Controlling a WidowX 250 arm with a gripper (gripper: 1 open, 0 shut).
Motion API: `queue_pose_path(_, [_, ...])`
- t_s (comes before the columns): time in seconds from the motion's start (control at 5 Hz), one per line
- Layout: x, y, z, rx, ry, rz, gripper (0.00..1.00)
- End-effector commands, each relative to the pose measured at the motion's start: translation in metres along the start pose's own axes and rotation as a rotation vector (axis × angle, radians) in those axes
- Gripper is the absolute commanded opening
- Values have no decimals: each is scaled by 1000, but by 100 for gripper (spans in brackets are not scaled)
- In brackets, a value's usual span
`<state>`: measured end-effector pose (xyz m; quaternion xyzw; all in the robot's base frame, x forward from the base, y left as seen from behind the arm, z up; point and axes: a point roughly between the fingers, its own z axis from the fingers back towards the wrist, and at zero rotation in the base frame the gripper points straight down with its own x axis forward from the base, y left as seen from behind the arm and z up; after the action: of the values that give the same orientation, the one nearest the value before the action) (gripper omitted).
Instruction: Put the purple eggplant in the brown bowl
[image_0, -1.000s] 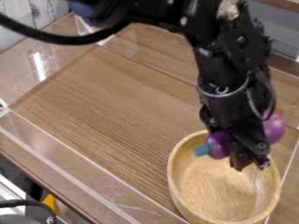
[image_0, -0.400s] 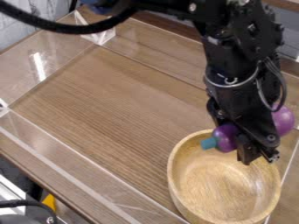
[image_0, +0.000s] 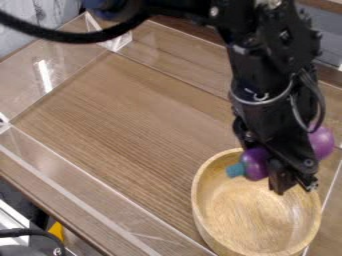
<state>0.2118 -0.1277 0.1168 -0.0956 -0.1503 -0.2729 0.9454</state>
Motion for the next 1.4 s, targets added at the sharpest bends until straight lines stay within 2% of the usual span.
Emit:
queue_pose_path(0.0, [-1, -5, 8, -6, -27, 7, 0])
queue_pose_path(0.8, [-21, -19, 12, -49, 23, 68, 0])
queue_pose_path(1.2, [-26, -24, 16, -78, 46, 89, 0])
